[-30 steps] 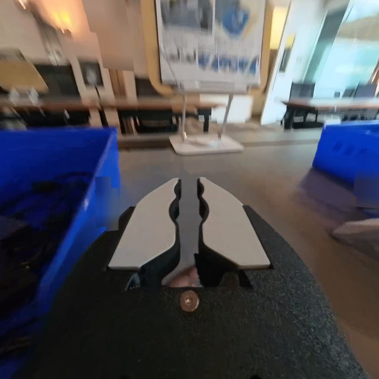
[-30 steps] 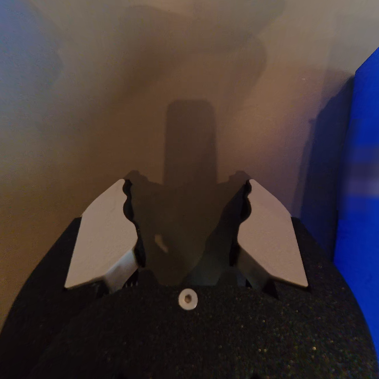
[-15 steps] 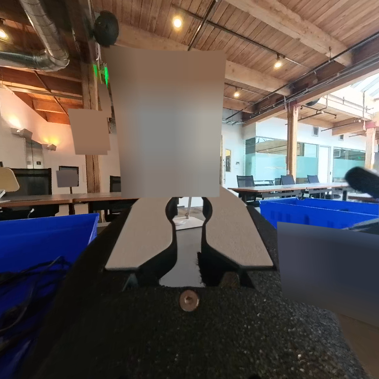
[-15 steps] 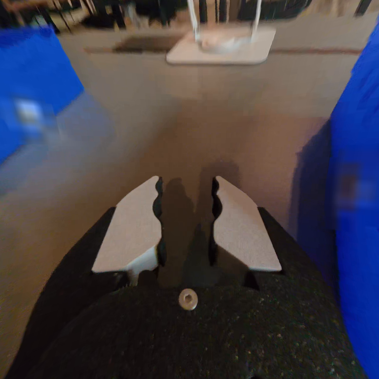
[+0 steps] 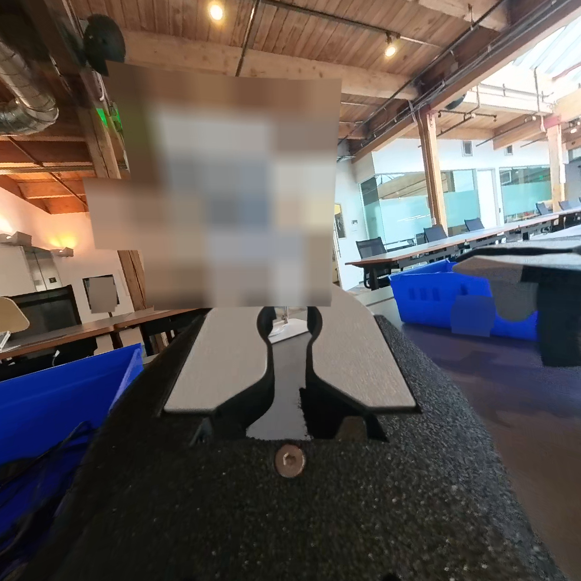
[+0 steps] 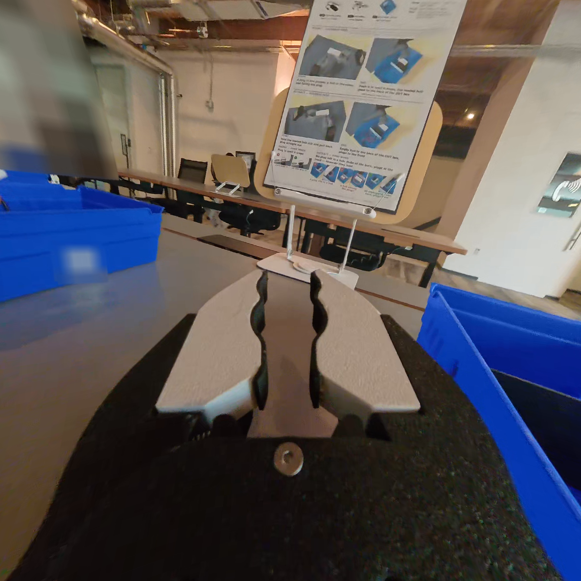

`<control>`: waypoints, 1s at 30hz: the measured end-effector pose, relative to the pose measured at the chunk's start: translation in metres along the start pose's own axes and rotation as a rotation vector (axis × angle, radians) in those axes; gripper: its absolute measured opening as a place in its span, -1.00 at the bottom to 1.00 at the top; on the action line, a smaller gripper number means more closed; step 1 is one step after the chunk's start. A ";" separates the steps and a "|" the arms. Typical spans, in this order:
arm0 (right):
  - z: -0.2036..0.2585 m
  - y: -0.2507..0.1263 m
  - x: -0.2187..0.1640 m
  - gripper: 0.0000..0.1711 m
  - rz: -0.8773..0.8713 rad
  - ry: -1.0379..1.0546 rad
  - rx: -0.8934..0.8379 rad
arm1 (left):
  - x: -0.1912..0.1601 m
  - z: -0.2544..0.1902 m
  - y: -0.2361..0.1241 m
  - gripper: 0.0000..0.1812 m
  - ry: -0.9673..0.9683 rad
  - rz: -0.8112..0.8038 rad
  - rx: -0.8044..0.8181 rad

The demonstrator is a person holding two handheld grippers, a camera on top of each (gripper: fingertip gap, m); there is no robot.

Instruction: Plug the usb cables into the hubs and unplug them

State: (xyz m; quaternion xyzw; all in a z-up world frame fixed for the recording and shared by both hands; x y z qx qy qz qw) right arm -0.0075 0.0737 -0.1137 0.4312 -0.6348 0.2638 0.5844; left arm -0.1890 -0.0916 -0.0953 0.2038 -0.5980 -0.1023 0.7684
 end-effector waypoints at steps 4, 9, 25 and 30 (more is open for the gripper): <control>-0.006 0.001 -0.005 -0.76 0.023 0.048 -0.014 | -0.014 -0.003 0.004 -0.82 0.070 0.095 0.010; -0.003 0.001 -0.007 -0.85 0.039 0.011 -0.009 | -0.018 -0.006 0.006 -0.83 0.103 0.125 0.005; 0.000 0.004 -0.013 -0.92 0.084 0.023 0.021 | -0.023 -0.005 0.006 -0.86 0.113 0.158 0.015; 0.000 0.004 -0.014 -0.92 0.094 0.025 0.026 | -0.024 -0.005 0.007 -0.86 0.124 0.168 0.014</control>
Point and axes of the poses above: each gripper's, where its closed fingertips meet, y out along the fingers, x out of its top, z = x × y across the jaws, the point moved 5 cm from there along -y, back along the fingers
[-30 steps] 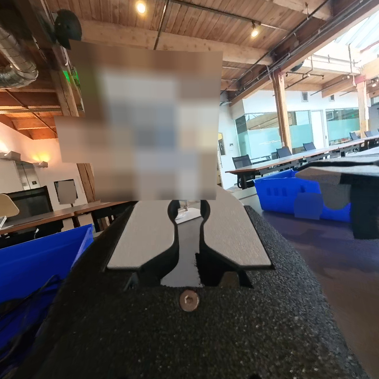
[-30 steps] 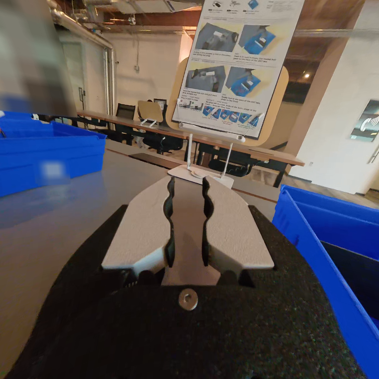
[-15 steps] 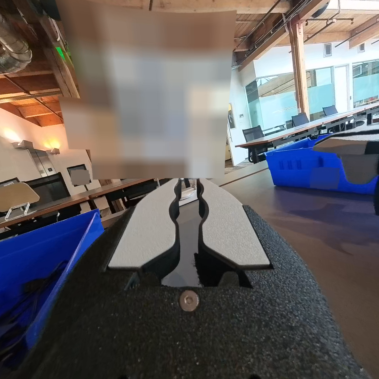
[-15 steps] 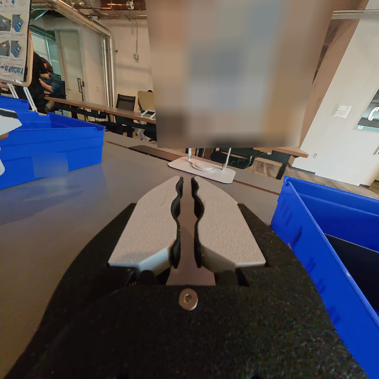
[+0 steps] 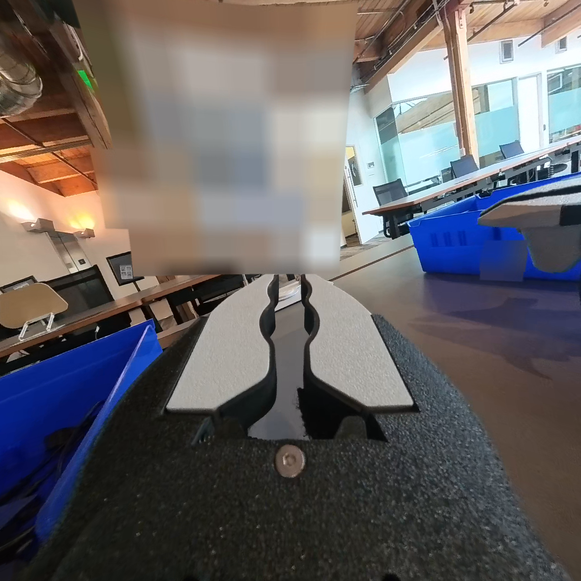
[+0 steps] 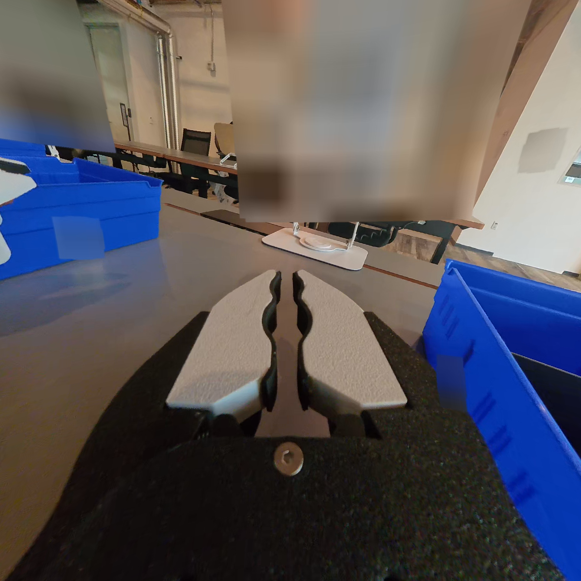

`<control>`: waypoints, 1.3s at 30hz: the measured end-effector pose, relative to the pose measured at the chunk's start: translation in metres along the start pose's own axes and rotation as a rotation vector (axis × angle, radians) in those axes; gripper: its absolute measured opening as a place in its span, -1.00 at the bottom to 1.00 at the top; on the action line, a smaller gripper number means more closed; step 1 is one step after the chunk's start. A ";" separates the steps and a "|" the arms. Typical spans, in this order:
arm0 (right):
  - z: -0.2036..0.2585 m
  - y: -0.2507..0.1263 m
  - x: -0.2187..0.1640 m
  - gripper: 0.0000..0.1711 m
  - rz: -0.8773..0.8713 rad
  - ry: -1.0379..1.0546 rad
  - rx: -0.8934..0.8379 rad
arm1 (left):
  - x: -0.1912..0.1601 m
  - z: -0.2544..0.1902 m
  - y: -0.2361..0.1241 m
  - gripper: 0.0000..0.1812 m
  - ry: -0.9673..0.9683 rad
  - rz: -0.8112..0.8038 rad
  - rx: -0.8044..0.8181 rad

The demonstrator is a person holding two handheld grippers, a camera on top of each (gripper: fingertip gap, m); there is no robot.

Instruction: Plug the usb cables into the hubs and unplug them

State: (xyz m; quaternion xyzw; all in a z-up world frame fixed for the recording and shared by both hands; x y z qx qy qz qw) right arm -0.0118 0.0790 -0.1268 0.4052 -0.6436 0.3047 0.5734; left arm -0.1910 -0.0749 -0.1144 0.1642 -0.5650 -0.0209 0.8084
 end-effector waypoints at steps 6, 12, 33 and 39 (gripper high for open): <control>0.000 0.001 -0.002 -0.92 0.014 0.001 0.000 | -0.001 0.000 0.000 -0.85 0.011 0.007 0.001; 0.001 0.001 -0.003 -0.91 0.026 0.001 0.003 | -0.002 0.001 0.001 -0.86 0.002 0.018 0.008; -0.001 0.002 -0.005 -0.87 0.051 0.010 0.007 | 0.034 0.052 -0.009 -0.78 0.062 0.215 0.117; -0.001 0.003 -0.007 -0.87 0.059 0.017 0.011 | 0.042 0.128 -0.054 -0.74 0.037 0.512 0.241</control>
Point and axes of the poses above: each gripper's, where its closed fingertips meet, y out along the fingers, x out of its top, z = x × y across the jaws, the point moved 5 cm from there along -y, back along the fingers
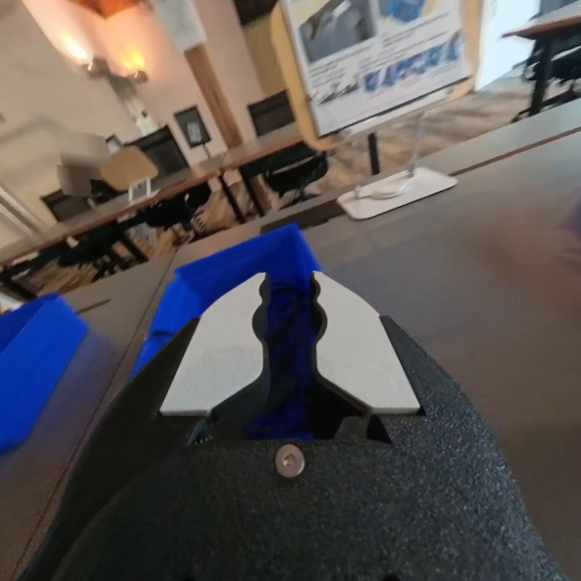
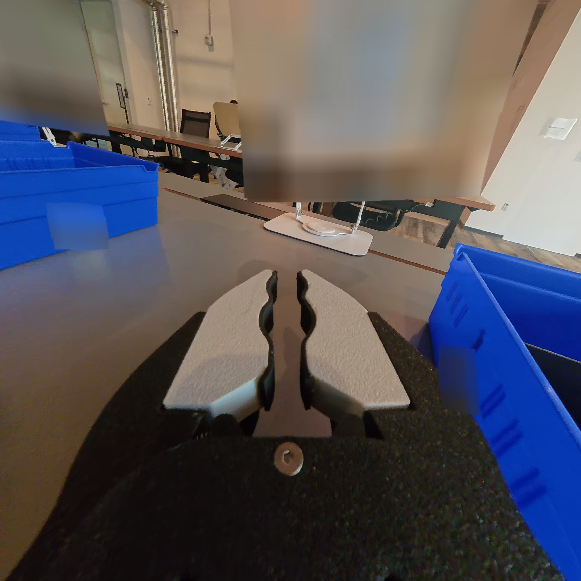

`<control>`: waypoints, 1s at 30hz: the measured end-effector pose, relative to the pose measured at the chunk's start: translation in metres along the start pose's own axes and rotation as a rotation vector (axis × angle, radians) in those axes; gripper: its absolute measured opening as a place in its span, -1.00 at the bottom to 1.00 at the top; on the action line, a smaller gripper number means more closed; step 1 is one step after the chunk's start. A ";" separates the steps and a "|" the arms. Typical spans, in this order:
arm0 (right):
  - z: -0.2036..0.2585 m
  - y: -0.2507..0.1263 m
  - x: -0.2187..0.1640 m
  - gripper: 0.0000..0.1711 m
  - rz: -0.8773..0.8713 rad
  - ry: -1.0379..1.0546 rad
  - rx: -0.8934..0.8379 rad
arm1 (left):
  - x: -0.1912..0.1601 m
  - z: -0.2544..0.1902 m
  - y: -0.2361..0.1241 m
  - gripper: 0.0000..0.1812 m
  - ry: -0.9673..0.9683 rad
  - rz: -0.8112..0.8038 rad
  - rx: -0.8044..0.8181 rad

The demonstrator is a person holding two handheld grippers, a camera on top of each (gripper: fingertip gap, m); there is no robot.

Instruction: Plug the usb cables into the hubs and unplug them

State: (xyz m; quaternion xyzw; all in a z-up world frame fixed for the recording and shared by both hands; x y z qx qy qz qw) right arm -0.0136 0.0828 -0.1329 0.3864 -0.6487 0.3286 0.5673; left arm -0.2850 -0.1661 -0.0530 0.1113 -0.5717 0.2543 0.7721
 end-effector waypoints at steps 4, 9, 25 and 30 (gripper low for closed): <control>0.002 0.001 -0.001 -0.86 0.006 -0.008 0.002 | -0.023 0.053 -0.022 -0.74 -0.081 0.148 0.119; 0.003 0.002 -0.002 -0.86 0.014 -0.017 0.004 | -0.056 0.071 -0.026 -0.70 -0.191 0.309 0.060; 0.000 0.002 -0.004 -0.86 0.020 -0.010 0.001 | -0.099 0.057 0.031 -0.55 -0.140 0.524 0.050; 0.001 0.002 -0.005 -0.86 0.024 -0.015 0.003 | -0.096 0.059 0.035 -0.92 -0.101 0.440 0.093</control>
Point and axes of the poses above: each gripper's, where its closed fingertips meet, y out along the fingers, x out of its top, z = x × y across the jaws, the point moved 5 cm from there along -y, back along the fingers
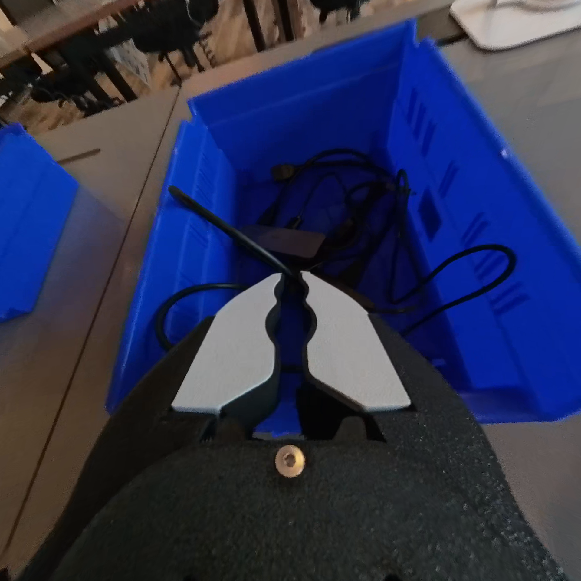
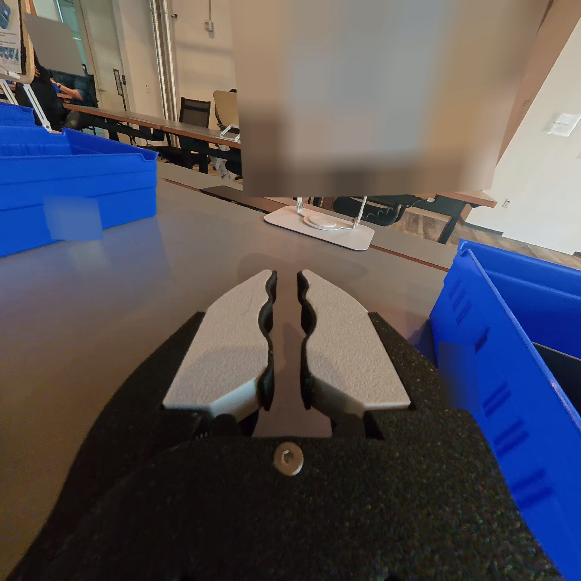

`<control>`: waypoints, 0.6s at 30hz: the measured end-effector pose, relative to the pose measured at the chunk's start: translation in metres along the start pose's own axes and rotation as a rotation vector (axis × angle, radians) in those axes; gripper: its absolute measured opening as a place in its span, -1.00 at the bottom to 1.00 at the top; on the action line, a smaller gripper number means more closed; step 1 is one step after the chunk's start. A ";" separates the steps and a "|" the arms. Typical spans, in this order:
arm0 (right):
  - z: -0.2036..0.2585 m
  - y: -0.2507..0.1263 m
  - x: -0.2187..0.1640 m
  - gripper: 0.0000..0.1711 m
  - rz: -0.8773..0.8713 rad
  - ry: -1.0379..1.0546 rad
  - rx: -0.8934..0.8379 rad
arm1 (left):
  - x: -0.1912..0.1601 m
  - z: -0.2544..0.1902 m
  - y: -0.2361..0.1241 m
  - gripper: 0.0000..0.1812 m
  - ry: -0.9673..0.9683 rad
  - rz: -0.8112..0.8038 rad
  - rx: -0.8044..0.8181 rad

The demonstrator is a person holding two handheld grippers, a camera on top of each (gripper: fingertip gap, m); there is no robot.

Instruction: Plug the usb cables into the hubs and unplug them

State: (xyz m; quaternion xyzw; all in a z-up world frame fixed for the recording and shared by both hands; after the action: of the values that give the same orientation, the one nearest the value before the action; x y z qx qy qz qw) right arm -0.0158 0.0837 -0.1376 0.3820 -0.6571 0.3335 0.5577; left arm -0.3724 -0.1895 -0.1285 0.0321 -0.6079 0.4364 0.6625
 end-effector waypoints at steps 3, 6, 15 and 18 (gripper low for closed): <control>0.001 0.001 -0.001 -0.86 0.004 0.000 0.006 | 0.008 0.010 -0.014 -0.94 -0.019 -0.105 0.028; 0.002 0.001 -0.001 -0.86 0.005 -0.005 0.008 | 0.019 0.018 -0.033 -0.97 -0.084 -0.226 0.020; 0.003 0.001 -0.001 -0.86 0.008 -0.007 0.014 | 0.033 0.015 -0.061 -1.00 -0.045 -0.287 -0.029; 0.003 0.001 -0.002 -0.86 0.011 -0.010 0.016 | 0.024 0.002 -0.054 -0.95 0.015 -0.157 -0.087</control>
State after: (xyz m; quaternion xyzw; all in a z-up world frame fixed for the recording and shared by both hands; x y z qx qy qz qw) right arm -0.0180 0.0817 -0.1396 0.3844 -0.6592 0.3397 0.5498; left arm -0.3439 -0.2109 -0.0813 0.0477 -0.6166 0.3566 0.7002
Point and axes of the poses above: each gripper's, where its closed fingertips meet, y out along the fingers, x out of its top, z = x × y across the jaws, the point moved 5 cm from there along -y, back along the fingers
